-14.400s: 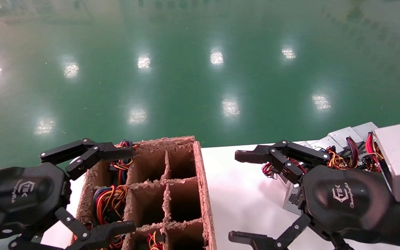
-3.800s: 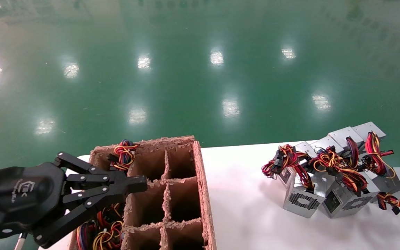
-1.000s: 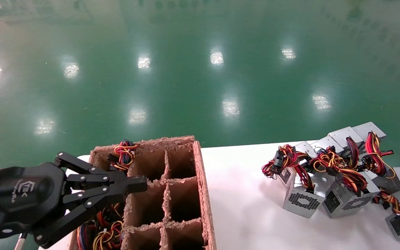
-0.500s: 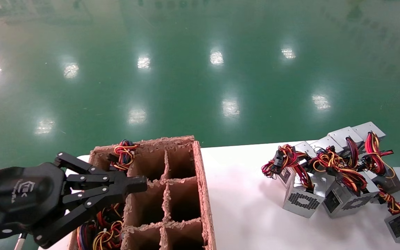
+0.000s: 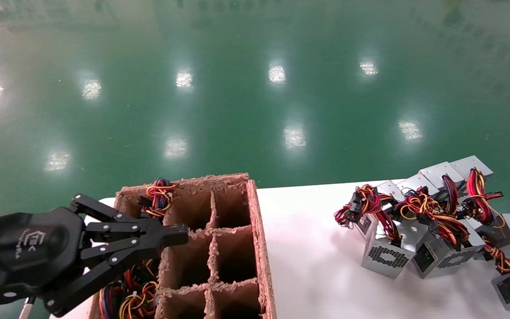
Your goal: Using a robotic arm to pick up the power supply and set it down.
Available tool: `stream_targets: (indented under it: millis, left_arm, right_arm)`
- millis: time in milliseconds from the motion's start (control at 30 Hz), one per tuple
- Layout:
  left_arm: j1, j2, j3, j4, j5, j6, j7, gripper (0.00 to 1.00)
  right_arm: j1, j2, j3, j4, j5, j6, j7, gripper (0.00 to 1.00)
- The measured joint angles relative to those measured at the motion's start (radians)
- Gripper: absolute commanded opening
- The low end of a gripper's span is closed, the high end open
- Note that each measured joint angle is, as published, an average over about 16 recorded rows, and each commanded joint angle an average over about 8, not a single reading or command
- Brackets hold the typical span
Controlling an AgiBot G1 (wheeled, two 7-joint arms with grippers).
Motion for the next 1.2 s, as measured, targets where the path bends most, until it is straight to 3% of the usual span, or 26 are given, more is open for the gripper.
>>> stream_targets:
  millis: [67,300,333,1200]
  left_arm:
    - [0.0,0.0,0.0,0.0,0.0,0.0,0.0,0.05]
    - [0.0,0.0,0.0,0.0,0.0,0.0,0.0,0.93]
    - [0.0,0.0,0.0,0.0,0.0,0.0,0.0,1.0]
    - [0.0,0.0,0.0,0.0,0.0,0.0,0.0,1.0]
  right_arm:
    - [0.011,-0.009,0.018,0.04,-0.035,0.003,0.011,1.0]
    - [0.05,-0.041,0.082,0.18,-0.158,0.012,0.052,1.0]
    - [0.056,-0.046,0.091,0.2,-0.176,0.014,0.057,1.0]
    - [0.2,-0.164,0.326,0.718,-0.632,0.05,0.206,1.0]
